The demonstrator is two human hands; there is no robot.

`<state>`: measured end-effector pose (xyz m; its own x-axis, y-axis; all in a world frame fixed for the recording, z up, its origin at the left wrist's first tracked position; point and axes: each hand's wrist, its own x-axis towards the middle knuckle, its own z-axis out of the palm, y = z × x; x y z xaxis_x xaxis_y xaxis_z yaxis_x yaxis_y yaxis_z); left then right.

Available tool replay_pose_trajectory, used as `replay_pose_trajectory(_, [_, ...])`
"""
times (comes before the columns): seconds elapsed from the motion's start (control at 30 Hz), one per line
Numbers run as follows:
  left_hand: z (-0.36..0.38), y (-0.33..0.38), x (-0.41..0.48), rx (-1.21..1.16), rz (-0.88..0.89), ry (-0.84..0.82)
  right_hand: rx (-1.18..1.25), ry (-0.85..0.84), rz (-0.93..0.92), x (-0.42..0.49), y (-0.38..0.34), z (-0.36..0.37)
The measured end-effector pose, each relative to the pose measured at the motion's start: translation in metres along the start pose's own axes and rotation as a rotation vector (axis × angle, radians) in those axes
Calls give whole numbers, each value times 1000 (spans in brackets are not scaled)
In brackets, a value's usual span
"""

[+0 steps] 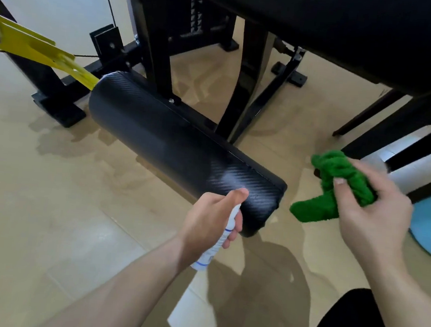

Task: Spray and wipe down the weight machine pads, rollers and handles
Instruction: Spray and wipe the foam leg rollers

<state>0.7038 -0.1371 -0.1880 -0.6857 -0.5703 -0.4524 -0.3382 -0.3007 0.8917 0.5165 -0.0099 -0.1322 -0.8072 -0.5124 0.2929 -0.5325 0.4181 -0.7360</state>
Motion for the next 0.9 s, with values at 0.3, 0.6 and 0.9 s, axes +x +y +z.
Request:
replay_pose_trajectory(0.3, [-19,-6,2,-55,92,179,-286,-403,-403,-31,-5,84])
replay_pose_trajectory(0.6, [-51,-4,-4,-58,148,314,-698,-611,-563,5,-48,139])
replay_pose_trajectory(0.9, [-81,-9,-4,-67,78,384,-932,-464,-646,-18,-28,126])
